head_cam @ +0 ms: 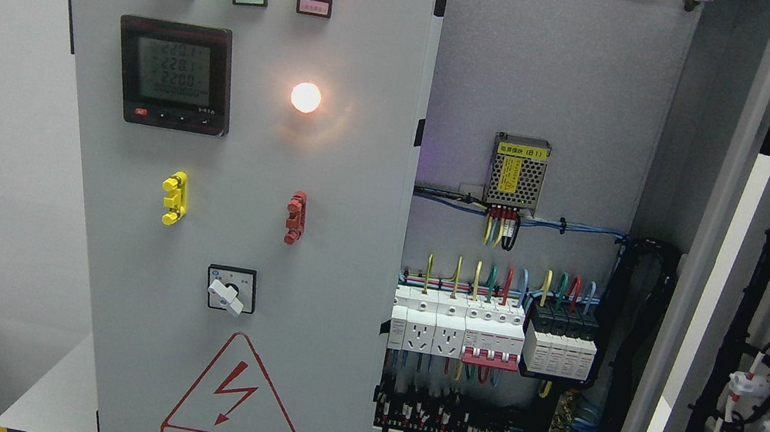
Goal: Open door with both hands
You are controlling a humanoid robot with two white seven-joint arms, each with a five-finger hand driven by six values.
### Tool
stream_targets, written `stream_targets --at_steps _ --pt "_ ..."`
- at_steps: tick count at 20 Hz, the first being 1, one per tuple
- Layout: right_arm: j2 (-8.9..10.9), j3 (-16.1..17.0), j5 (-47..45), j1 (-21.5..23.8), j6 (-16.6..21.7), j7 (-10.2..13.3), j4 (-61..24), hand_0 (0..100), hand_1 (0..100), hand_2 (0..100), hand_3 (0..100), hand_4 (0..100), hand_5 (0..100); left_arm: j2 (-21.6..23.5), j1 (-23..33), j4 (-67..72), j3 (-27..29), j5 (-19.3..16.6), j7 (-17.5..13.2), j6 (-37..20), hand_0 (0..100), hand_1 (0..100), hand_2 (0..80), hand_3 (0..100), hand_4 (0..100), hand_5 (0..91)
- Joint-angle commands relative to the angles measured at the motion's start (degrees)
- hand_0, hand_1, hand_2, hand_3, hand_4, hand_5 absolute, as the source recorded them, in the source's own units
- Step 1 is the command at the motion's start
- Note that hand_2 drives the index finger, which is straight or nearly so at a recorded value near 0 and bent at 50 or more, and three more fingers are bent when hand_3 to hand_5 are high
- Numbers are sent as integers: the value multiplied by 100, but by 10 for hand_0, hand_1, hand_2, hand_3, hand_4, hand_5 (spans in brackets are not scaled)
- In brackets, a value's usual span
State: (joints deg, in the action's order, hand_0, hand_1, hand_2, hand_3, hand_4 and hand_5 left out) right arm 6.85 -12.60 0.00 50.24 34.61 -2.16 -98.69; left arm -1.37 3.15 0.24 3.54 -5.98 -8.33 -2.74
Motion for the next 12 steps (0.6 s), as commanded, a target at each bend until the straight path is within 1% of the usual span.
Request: stream_targets --at_steps 1,6,7,9,12 --pt "9 -287 131 -619 -50 -4 -652 0 0 0 0 0 0 -73 -34 -103 33 1 16 -7 0 0 0 0 43 0" --pt "-8 -270 140 -1244 -138 22 -626 0 0 0 0 0 0 -73 -34 -94 33 1 16 -7 0 0 0 0 43 0" --pt "-17 -278 132 -1341 -208 40 -626 0 0 0 0 0 0 -73 -34 -103 33 1 16 1 0 0 0 0 43 0" --pt "-104 -287 132 -1587 -401 49 -608 0 0 0 0 0 0 -73 -34 -103 33 1 16 1 0 0 0 0 43 0" --pt "-201 -278 132 -2008 -568 49 -564 0 0 0 0 0 0 -73 -34 -103 33 1 16 1 0 0 0 0 43 0"
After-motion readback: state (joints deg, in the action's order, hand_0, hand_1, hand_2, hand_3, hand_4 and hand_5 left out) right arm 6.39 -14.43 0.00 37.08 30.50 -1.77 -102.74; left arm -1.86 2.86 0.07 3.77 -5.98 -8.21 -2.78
